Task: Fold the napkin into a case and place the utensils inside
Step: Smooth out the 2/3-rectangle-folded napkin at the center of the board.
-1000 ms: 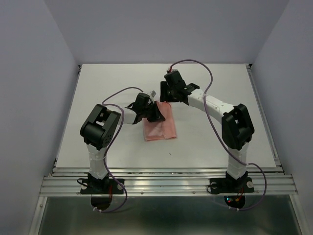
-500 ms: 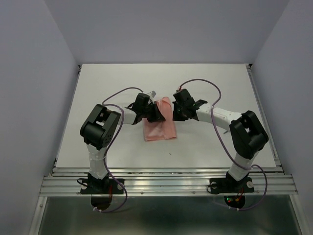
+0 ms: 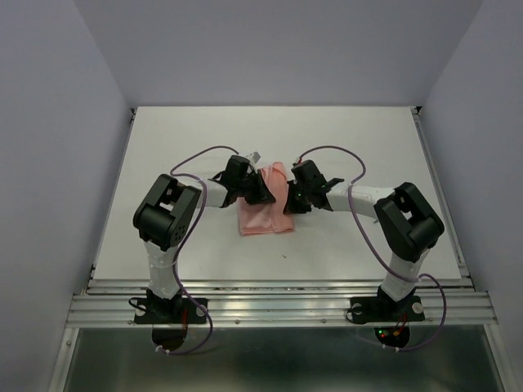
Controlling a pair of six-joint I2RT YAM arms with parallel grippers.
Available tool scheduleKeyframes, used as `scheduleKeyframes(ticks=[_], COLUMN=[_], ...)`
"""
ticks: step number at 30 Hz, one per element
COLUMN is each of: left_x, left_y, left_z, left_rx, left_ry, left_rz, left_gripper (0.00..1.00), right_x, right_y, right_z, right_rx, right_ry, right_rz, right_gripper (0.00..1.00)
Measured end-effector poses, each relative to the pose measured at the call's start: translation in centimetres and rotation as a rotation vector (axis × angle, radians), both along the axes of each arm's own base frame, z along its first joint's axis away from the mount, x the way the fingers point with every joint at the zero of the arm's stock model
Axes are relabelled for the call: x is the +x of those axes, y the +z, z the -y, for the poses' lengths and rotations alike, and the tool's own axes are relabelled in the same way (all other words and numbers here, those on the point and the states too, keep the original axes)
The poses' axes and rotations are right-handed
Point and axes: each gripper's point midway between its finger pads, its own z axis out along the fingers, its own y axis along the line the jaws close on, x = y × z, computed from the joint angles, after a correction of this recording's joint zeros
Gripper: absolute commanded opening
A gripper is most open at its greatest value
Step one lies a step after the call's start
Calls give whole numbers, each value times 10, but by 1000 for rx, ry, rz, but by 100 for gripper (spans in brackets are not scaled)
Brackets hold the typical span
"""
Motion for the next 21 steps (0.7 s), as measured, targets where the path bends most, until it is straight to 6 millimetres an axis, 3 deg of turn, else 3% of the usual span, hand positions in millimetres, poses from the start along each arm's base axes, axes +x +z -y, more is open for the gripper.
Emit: scheduleKeyframes(ticks=[6, 11, 18, 21], left_x=[-5, 3, 55, 80], left_y=[5, 26, 82, 92], left_z=[-2, -1, 15, 24], left_rx=[3, -30, -80, -70], left_ry=[-4, -9, -6, -8], left_rz=[-17, 4, 126, 163], left_gripper=[0, 0, 0, 0], right_x=[3, 4, 4, 4], right_y=[-2, -2, -2, -2], right_z=[-7, -8, -9, -9], right_rx=[46, 58, 62, 62], right_ry=[-3, -3, -1, -1], right_rz=[10, 17, 18, 18], right_gripper=[1, 1, 1, 1])
